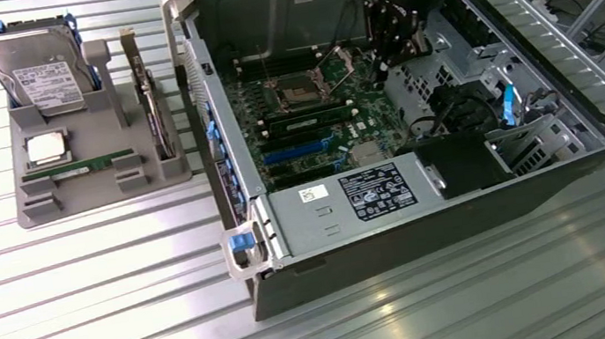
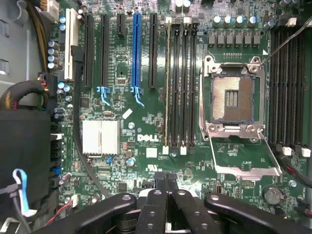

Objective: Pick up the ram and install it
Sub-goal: 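Insert the ram into the slot, then press down the ram until it locks into place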

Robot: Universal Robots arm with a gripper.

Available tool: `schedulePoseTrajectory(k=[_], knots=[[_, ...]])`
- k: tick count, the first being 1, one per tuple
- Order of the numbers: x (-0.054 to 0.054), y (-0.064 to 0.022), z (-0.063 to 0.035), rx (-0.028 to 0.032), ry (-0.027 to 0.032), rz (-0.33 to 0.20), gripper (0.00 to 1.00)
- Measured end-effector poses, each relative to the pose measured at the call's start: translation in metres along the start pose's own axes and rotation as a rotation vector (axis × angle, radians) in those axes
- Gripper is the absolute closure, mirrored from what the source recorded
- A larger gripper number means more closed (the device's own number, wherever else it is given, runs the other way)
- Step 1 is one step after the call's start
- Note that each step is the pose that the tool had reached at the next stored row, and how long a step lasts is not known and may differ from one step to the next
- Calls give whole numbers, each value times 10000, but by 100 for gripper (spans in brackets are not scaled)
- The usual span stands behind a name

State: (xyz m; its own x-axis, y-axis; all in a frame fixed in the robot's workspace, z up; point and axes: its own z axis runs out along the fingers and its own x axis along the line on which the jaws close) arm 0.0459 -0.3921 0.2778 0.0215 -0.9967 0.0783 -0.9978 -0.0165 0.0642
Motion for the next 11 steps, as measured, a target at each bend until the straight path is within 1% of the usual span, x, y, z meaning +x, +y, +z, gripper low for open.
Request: schedulePoseTrajectory(k=[7, 8, 9, 10, 11], knots=[[0, 0, 0, 0, 0, 0, 90], [-1, 20, 5, 0, 1, -1, 90], [-3, 85, 19, 5, -2, 1, 90], [-5, 167, 46, 7, -7, 0, 90], [-9, 249, 93, 6, -7, 1, 90]])
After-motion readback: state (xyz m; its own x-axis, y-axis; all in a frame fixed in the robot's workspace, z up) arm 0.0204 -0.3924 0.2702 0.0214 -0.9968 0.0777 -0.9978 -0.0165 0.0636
